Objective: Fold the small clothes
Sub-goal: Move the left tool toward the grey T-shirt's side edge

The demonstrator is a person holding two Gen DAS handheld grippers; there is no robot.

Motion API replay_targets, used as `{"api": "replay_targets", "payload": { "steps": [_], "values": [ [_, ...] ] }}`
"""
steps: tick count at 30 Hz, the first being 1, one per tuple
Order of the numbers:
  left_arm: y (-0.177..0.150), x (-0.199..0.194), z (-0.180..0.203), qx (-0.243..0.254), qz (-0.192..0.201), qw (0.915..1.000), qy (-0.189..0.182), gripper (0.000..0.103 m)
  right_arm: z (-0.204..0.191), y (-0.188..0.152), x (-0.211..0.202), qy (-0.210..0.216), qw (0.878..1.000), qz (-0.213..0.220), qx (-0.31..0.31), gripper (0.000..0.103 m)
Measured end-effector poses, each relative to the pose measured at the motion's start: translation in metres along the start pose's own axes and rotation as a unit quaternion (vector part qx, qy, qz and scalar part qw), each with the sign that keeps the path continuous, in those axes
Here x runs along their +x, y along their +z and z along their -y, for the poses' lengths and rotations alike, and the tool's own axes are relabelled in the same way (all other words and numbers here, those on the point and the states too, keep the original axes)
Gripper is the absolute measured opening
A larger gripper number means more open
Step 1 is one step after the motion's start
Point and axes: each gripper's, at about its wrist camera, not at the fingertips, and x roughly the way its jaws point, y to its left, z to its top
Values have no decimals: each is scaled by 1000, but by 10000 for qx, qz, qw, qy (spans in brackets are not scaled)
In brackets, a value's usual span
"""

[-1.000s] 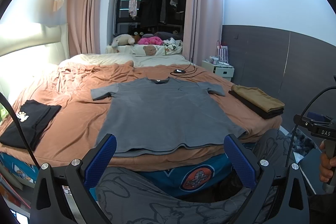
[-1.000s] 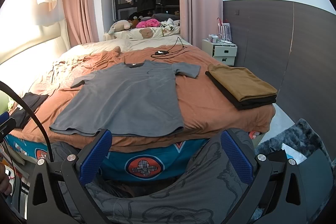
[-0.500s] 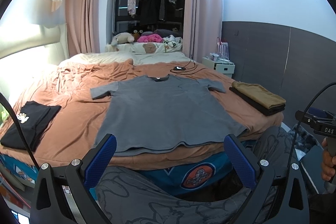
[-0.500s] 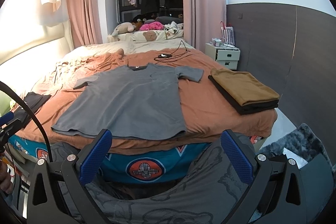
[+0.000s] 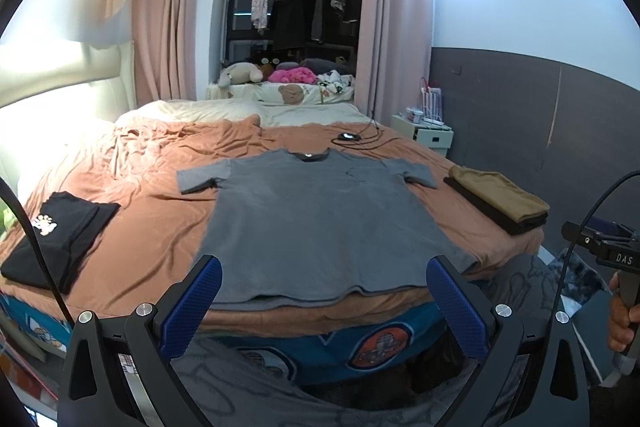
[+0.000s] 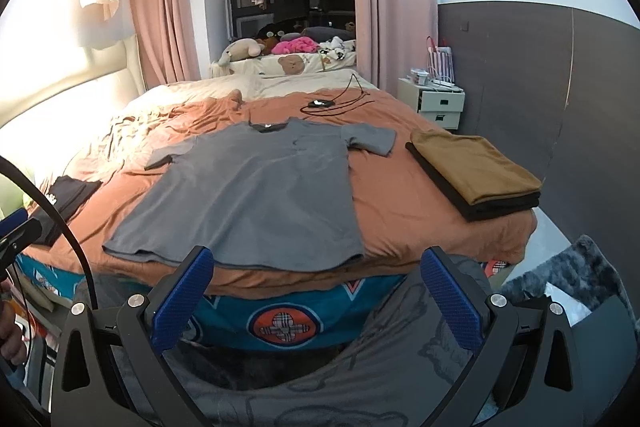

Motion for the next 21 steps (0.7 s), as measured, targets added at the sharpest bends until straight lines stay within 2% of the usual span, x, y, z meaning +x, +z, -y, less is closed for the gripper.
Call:
{"api": "replay_targets", "payload": {
  "steps": [9,13,21],
  "values": [
    [11,28,-38,-223,-66,9997,103,103,-11,22,43,3,9999,-117,34,103],
    [20,46,-57,-345,-114,9988,334,103,-20,33,67,7,9998,-186,-47,103],
    [41,83,-88,-580,-234,9966,539,103,-20,59,116,-9,9994,-354,-1,103]
  ]
}}
